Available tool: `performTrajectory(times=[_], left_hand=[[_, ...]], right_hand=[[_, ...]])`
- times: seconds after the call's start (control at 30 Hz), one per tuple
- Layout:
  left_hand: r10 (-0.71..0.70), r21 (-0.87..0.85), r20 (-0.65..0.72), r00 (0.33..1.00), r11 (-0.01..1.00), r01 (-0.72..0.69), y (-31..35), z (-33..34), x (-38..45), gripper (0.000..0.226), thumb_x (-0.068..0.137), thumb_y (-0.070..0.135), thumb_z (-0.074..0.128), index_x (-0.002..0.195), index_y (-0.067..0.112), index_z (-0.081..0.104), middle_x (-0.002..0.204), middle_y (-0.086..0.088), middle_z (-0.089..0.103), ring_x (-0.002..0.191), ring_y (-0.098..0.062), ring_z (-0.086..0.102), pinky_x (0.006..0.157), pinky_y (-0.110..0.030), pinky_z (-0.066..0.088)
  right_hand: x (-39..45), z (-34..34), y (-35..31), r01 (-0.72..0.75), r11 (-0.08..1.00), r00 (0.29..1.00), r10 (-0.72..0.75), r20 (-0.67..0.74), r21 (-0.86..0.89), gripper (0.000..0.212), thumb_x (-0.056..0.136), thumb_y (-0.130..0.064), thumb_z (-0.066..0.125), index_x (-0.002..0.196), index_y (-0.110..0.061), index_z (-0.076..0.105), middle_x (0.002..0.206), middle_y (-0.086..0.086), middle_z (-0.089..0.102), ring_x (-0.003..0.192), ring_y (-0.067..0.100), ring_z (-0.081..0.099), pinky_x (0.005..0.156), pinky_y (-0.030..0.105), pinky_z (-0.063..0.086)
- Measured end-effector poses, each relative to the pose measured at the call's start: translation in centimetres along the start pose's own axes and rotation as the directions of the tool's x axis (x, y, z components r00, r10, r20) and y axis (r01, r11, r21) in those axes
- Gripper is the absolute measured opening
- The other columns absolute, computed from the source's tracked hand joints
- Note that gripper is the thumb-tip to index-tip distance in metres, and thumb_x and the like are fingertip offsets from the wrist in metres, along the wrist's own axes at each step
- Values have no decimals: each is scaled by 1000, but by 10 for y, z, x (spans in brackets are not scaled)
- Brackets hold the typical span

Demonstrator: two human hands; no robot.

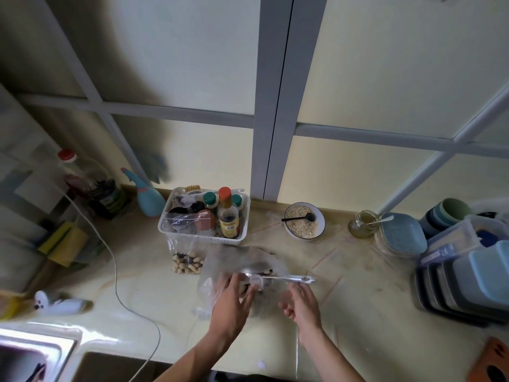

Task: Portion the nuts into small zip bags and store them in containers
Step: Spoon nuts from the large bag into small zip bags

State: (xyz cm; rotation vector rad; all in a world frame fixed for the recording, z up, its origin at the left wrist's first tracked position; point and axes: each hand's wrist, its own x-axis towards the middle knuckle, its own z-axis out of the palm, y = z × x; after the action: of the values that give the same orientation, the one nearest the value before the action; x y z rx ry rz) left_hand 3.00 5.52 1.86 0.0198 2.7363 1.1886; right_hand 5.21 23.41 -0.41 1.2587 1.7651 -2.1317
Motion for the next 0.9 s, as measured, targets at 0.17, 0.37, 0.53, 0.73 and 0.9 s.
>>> performTrajectory(times=[0.17, 0.37, 0.53, 0.73, 0.9], left_hand=[[164, 21, -71, 984, 986, -163, 2, -10, 10, 26, 95, 56, 56, 87, 32, 51, 90, 14, 51, 77, -4, 54, 67, -25, 46], [294, 6, -104, 950, 956, -295, 26, -36, 25, 32, 93, 52, 62, 78, 26, 50, 73, 11, 53, 68, -7, 49, 58, -26, 40], [267, -262, -179, 947, 915, -308, 55, -96, 47, 47, 90, 61, 60, 75, 17, 54, 70, -1, 59, 67, -19, 58, 63, -42, 55], [165, -411, -338, 927, 860, -303, 69, -176, 78, 42, 93, 47, 66, 79, 9, 56, 75, 0, 63, 76, -18, 63, 71, -38, 54], [-5, -436, -95, 995, 899, -37, 22, -184, 98, 55, 84, 65, 66, 91, 10, 65, 89, -3, 73, 86, -23, 70, 80, -46, 58]], right_hand=[[5, 5, -8, 235, 946, 972, -234, 28, -225, 15, 99, -39, 63, 102, -26, 70, 93, -4, 75, 72, 17, 71, 62, 29, 55], [17, 29, -28, 428, 704, 901, -377, 213, -567, 18, 99, -33, 64, 90, -21, 74, 80, -7, 75, 75, 7, 70, 63, 8, 46], [22, 40, -32, 432, 646, 888, -426, 172, -630, 24, 97, -32, 64, 88, -13, 76, 83, -1, 76, 77, 15, 71, 65, 23, 45], [24, 53, -29, 389, 648, 904, -406, 134, -655, 38, 97, -43, 56, 73, -17, 71, 70, -3, 71, 63, 10, 66, 57, 28, 51], [14, 67, -41, 411, 615, 888, -437, 144, -673, 33, 100, -30, 57, 76, -11, 68, 71, -1, 65, 62, 7, 58, 46, 14, 37]])
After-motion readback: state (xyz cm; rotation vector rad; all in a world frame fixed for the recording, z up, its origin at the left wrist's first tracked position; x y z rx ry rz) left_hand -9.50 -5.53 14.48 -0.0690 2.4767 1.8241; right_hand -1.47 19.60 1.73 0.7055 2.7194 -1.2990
